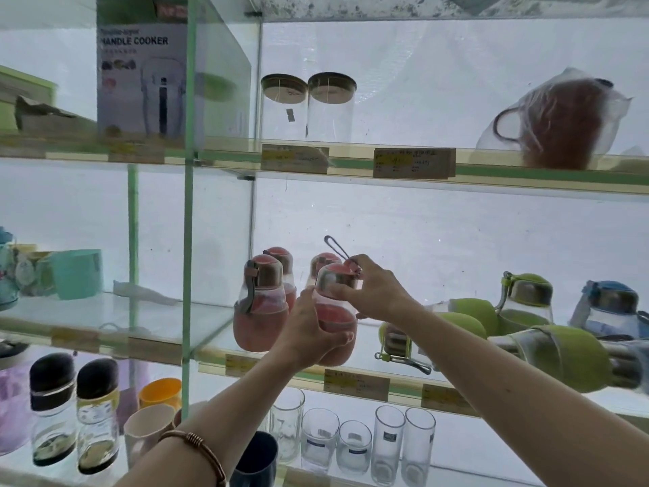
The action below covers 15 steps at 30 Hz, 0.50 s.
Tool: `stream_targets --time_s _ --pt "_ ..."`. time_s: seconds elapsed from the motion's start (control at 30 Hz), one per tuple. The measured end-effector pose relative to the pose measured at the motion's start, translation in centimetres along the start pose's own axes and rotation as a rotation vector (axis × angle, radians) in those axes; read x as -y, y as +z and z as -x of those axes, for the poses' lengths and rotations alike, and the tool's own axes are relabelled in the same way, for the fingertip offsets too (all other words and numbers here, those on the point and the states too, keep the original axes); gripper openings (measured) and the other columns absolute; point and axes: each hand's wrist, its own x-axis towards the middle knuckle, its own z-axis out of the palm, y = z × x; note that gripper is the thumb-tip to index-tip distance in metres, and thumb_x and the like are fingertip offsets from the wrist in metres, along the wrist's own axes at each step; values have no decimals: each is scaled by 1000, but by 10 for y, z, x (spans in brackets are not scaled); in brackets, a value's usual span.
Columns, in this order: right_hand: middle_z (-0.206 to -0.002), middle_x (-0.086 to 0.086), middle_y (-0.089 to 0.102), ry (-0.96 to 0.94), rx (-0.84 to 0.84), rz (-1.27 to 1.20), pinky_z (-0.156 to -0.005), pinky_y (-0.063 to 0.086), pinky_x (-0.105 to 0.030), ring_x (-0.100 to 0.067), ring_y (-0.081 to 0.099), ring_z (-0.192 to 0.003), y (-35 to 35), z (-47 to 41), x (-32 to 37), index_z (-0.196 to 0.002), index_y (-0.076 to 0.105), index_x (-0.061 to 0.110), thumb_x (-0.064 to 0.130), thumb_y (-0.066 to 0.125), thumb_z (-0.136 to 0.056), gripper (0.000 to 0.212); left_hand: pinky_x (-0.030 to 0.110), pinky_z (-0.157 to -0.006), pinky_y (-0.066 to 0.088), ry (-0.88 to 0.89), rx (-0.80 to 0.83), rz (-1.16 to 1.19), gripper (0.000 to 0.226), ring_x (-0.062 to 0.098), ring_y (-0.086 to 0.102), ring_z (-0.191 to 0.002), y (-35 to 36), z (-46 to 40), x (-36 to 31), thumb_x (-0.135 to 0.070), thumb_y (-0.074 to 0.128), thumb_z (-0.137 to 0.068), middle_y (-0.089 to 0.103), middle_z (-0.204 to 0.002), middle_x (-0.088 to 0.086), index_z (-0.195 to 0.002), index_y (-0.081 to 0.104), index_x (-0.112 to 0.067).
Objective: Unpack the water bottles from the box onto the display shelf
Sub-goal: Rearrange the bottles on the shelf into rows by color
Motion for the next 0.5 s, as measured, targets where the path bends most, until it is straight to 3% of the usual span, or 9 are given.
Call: stream_targets --time_s 0.1,0.17,0.27,0.37,0.5 --pt "-107 2 56 -79 -44 51 -77 43 -28 -17 54 -91 4 -2 -5 -128 45 20 38 64 -87 49 30 -99 44 -15 -13 -78 102 22 39 -126 2 -4 4 -33 85 -65 38 -135 6 -147 25 -16" --pt "-110 3 55 -132 -67 45 -76 39 -26 -14 52 -94 8 -3 -9 -128 44 20 37 66 -86 51 38 -107 39 -44 -19 -90 107 26 32 -132 5 -3 4 -34 84 -66 29 -139 9 -149 18 -18" --pt "-114 2 47 -158 -107 -46 -76 37 -19 -11 46 -99 12 -7 -12 -127 47 21 31 70 -84 50 31 -105 39 11 -46 -73 100 18 35 -129 11 2 6 -26 80 -73 34 -136 3 -149 16 -16" --pt "-120 1 44 -152 -131 -203 -89 40 -25 -14 47 -110 8 -10 -14 -115 51 30 29 71 -84 37 20 -93 35 37 -57 -11 88 9 39 -117 9 7 5 -15 77 -77 41 -129 -3 -145 22 -17" --pt "-128 1 49 -151 -128 -248 -76 42 -18 -14 54 -109 2 -10 -18 -105 54 34 30 69 -86 25 22 -90 38 14 30 -2 80 17 45 -121 -5 4 4 -12 75 -79 47 -131 1 -143 27 -17"
